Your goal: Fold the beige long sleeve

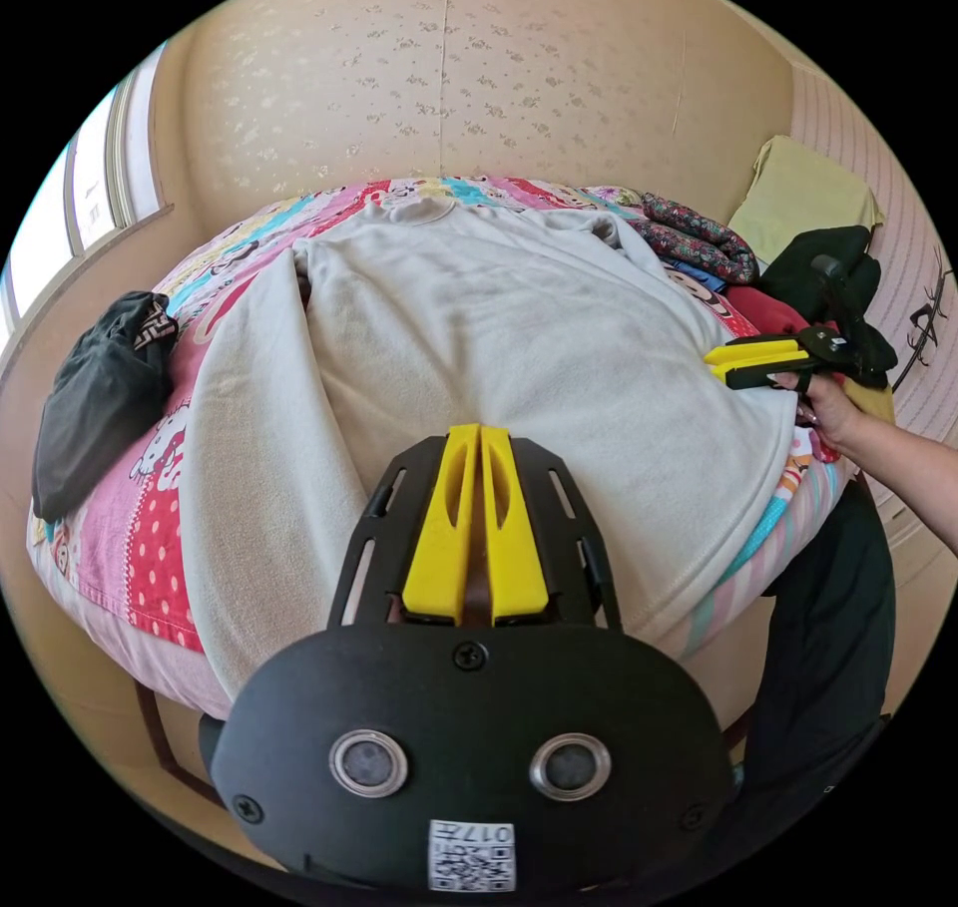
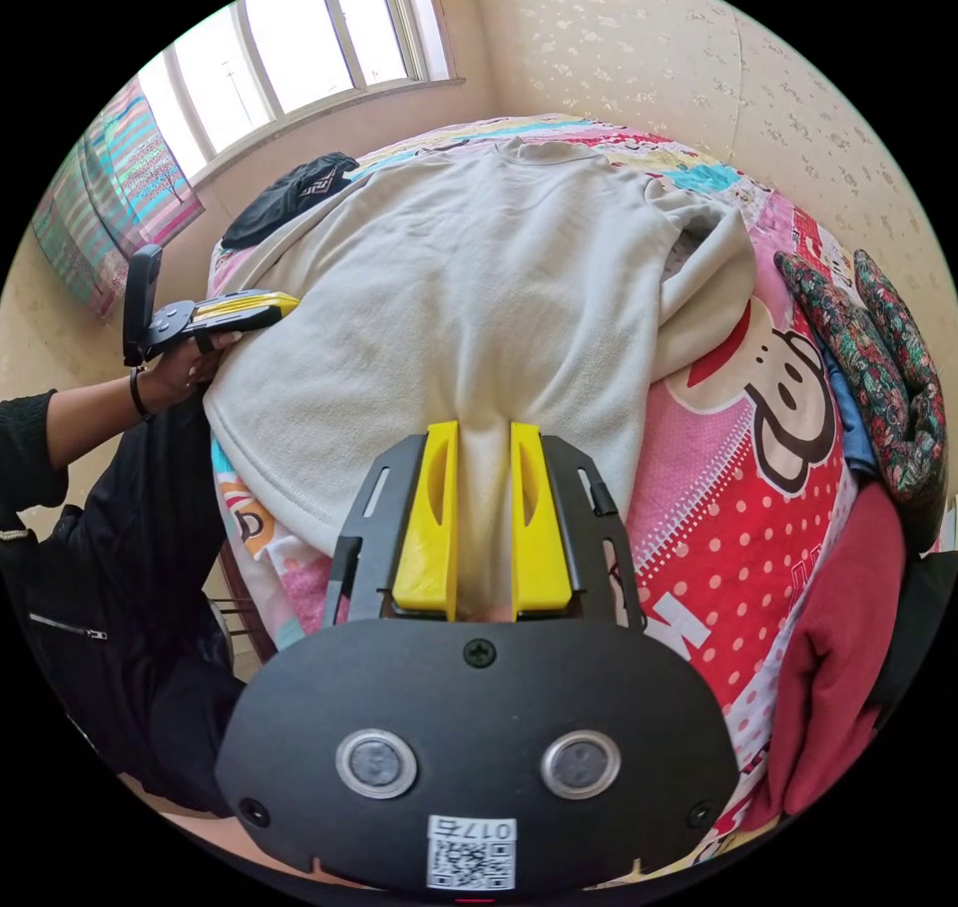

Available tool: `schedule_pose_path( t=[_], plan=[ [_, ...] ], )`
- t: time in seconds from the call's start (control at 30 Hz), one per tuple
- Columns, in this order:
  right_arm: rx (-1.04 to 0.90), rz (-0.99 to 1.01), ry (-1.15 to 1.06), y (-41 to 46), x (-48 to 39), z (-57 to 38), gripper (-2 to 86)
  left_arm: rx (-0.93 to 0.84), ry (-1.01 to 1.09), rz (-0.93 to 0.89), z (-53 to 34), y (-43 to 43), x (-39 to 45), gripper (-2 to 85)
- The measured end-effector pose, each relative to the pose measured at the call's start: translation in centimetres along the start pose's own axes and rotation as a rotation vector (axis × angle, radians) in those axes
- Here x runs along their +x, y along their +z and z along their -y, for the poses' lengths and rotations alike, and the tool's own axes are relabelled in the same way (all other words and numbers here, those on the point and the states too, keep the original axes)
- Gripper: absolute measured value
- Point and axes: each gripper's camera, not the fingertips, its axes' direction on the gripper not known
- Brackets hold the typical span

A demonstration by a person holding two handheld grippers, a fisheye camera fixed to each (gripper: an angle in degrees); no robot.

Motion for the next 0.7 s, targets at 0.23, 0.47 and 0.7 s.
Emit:
schedule_pose_path(
  t=[0.23, 0.47, 0.7],
  plan=[
    [0.0, 0.0, 0.0, 0.0, 0.1, 0.0, 8.4, 0.0, 0.0, 0.0, 0.4, -0.3, 0.3, -0.8],
    [0.0, 0.0, 0.001, -0.1, 0.2, 0.1, 8.4, 0.0, -0.001, 0.0, 0.9, -0.5, 0.6, -0.9],
    [0.001, -0.003, 0.0, -0.1, 0.2, 0.1, 8.4, 0.001, -0.001, 0.001, 1.5, -0.9, 0.8, -0.9]
  ],
)
